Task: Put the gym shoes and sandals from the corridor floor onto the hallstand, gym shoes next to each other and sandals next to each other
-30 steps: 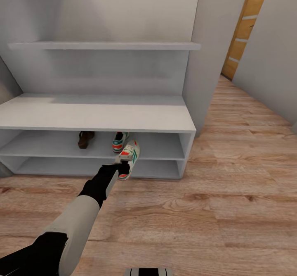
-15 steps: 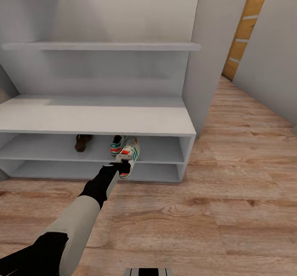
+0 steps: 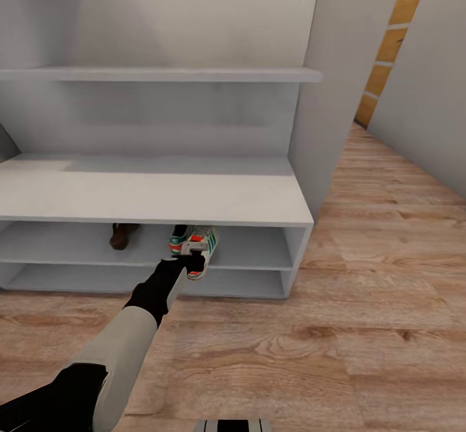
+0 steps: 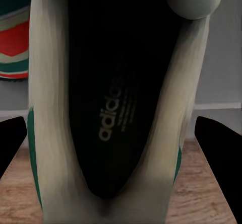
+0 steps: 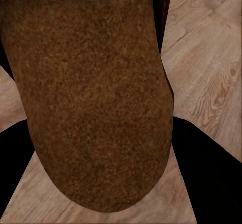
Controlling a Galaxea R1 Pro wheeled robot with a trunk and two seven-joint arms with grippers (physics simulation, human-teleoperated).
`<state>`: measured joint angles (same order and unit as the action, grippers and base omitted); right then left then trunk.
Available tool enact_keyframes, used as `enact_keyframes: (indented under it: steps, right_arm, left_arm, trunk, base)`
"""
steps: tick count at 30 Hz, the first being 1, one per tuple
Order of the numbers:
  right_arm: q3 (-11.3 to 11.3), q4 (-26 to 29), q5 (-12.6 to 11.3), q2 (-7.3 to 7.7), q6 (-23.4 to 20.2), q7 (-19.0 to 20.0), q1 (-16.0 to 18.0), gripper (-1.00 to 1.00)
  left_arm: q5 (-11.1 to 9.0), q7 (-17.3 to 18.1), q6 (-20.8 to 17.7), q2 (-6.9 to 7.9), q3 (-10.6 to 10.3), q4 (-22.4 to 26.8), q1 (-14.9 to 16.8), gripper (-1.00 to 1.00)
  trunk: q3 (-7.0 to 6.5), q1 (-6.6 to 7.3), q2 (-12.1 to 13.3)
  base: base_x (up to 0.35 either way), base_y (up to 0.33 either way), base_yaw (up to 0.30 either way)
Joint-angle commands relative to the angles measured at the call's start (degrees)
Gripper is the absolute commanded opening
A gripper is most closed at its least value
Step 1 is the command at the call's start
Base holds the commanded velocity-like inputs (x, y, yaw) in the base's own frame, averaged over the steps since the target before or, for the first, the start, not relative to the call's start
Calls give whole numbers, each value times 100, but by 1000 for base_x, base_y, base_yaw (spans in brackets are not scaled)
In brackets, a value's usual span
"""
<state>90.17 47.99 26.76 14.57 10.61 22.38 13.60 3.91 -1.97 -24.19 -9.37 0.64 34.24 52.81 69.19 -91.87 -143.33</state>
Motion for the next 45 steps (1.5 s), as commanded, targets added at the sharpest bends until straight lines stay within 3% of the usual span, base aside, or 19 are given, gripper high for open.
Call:
enact_keyframes:
  steps: [1,36,41,45]
  right_arm:
    - [35,0,58,2,37,39,11,-100]
    - [35,0,58,2,38,39,11,-100]
    - [35,0,58,2,38,39,11,-100]
    - [35,0,58,2,37,39,11,-100]
  left_arm:
    - [39,-2,-29,-3,8,7,1,-100]
    - [43,4,-22,20,30,9,-5,-100]
    - [47,4,-14,42,25,12,-176,-100]
    - [48,-2,310,49,25,9,-240,-100]
  trunk:
    - [5,-1,-2]
    - [5,-1,-2]
    - [5,-1,-2]
    - [5,-1,-2]
  base:
    - [112,0,0]
    - [82,-29,0]
    - [0,0,0]
    - [0,0,0]
